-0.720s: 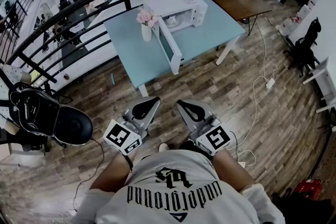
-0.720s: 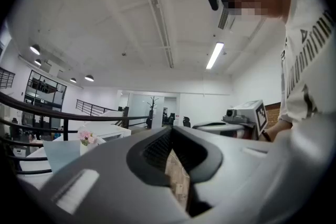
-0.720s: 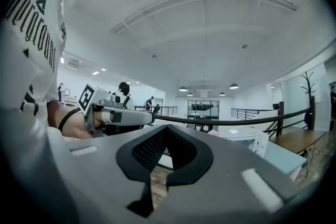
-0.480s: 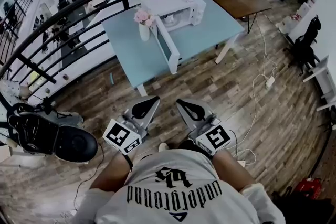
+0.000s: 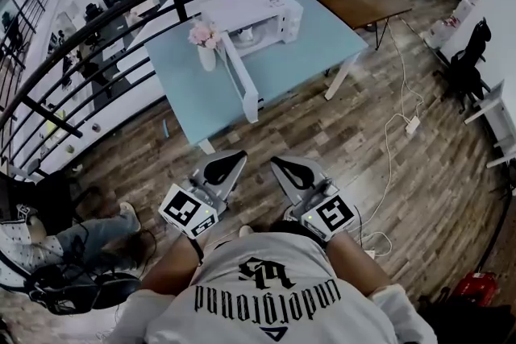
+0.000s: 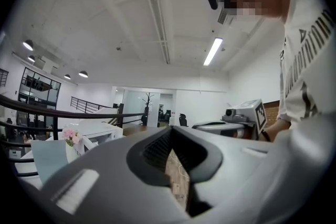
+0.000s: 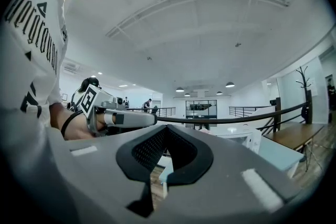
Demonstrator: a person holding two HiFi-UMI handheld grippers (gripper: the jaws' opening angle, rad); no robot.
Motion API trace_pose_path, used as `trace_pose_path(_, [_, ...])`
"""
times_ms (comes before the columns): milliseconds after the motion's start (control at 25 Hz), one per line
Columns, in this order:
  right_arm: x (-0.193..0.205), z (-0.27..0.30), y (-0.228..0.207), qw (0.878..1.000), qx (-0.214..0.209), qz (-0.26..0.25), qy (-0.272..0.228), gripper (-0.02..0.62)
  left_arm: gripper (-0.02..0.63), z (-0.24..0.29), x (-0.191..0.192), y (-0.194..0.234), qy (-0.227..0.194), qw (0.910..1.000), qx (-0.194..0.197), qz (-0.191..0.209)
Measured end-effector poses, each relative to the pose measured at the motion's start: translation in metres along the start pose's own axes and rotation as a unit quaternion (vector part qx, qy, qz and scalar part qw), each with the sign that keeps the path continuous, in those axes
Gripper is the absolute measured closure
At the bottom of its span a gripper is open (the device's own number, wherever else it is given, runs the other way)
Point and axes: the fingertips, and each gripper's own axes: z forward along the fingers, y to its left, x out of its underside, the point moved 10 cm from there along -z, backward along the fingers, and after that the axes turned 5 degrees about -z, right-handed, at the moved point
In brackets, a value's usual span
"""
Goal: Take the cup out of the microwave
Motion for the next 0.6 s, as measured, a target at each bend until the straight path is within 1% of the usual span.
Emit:
trace_pose_path(400, [0.011, -0.052, -0.117, 1.0, 0.008, 0.001, 0.008, 0.595, 0.555, 0.133, 0.006, -0.013, -0.001, 0.9999, 0.014, 0.004])
trace_pose_path(600, [0.017, -0.08, -0.159, 1.0, 0.004, 0.003, 0.019, 0.595, 0.555, 0.185, 0.008, -0.024, -0.005, 0.9999, 0.014, 0.0])
